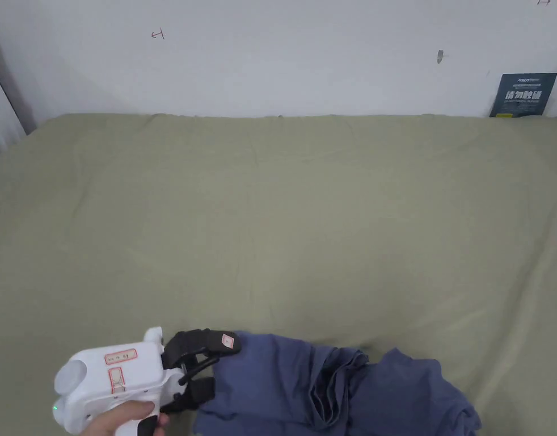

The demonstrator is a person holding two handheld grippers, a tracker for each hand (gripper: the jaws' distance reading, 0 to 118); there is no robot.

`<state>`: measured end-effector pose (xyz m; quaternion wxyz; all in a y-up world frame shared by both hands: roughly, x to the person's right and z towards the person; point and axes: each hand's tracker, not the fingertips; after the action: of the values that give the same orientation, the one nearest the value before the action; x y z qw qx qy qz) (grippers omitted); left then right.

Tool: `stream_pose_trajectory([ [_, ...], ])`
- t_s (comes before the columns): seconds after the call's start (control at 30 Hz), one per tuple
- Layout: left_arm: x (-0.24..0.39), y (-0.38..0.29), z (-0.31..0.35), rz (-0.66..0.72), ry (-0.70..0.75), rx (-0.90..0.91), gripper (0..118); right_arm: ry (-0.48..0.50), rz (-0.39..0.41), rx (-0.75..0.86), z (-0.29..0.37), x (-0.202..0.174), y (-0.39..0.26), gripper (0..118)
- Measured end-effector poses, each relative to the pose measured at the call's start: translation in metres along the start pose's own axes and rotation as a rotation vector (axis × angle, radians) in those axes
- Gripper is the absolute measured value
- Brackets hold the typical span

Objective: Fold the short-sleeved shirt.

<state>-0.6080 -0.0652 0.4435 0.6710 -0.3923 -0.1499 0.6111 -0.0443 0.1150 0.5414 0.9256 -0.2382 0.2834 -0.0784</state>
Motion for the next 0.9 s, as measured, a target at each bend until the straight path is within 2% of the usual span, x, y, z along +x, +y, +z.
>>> stream_pose_trajectory([
  [0.1, -0.002, 0.002, -0.014, -0.064, 0.015, 0.013, 109, -0.013, -0.012, -0.007, -0.001, 0.001, 0.001, 0],
  [0.13, 0.001, 0.001, -0.014, -0.019, 0.004, 0.039, 105, -0.018, -0.012, -0.009, -0.002, 0.000, 0.002, 0],
  [0.17, 0.001, 0.003, -0.010, -0.014, 0.054, 0.070, 91, -0.023, -0.010, -0.011, -0.002, -0.001, 0.002, 0],
  [0.2, 0.005, 0.002, -0.010, -0.104, 0.214, 0.107, 42, -0.018, -0.011, -0.016, -0.004, -0.001, 0.002, 0],
  [0.23, 0.002, 0.002, -0.011, -0.166, 0.326, 0.150, 1, -0.008, -0.012, -0.024, -0.006, -0.001, 0.002, 0],
  [0.27, 0.034, -0.034, -0.010, -0.125, 0.219, 0.122, 1, -0.001, -0.011, -0.033, -0.009, -0.002, 0.002, 0],
  [0.3, -0.001, -0.005, -0.012, -0.060, 0.108, 0.105, 1, 0.005, -0.007, -0.043, -0.014, -0.004, 0.002, 0],
  [0.43, 0.020, -0.020, -0.023, -0.131, 0.227, 0.142, 0, 0.038, -0.037, -0.061, -0.021, -0.006, 0.005, 0],
  [0.5, 0.028, -0.024, -0.028, -0.149, 0.225, 0.136, 0, 0.043, -0.024, -0.061, -0.022, -0.008, 0.006, 0],
  [0.57, 0.007, -0.006, -0.023, -0.164, 0.232, 0.148, 0, 0.041, 0.004, -0.064, -0.022, -0.011, 0.008, 0],
  [0.6, 0.041, -0.031, -0.029, -0.177, 0.233, 0.170, 0, 0.041, 0.007, -0.060, -0.021, -0.011, 0.008, 0],
  [0.63, 0.045, -0.037, -0.029, -0.182, 0.239, 0.186, 0, 0.044, 0.007, -0.056, -0.020, -0.010, 0.008, 0],
  [0.77, 0.061, -0.050, -0.006, -0.190, 0.233, 0.263, 0, 0.038, -0.005, -0.051, -0.018, -0.008, 0.005, 0],
  [0.83, 0.046, -0.035, 0.013, -0.179, 0.260, 0.335, 0, 0.038, -0.008, -0.056, -0.018, -0.007, 0.004, 0],
  [0.87, 0.072, -0.059, 0.017, -0.174, 0.255, 0.354, 0, 0.039, -0.008, -0.058, -0.018, -0.006, 0.003, 0],
  [0.9, 0.076, -0.052, 0.031, -0.173, 0.259, 0.403, 0, 0.039, -0.007, -0.059, -0.018, -0.006, 0.002, 0],
])
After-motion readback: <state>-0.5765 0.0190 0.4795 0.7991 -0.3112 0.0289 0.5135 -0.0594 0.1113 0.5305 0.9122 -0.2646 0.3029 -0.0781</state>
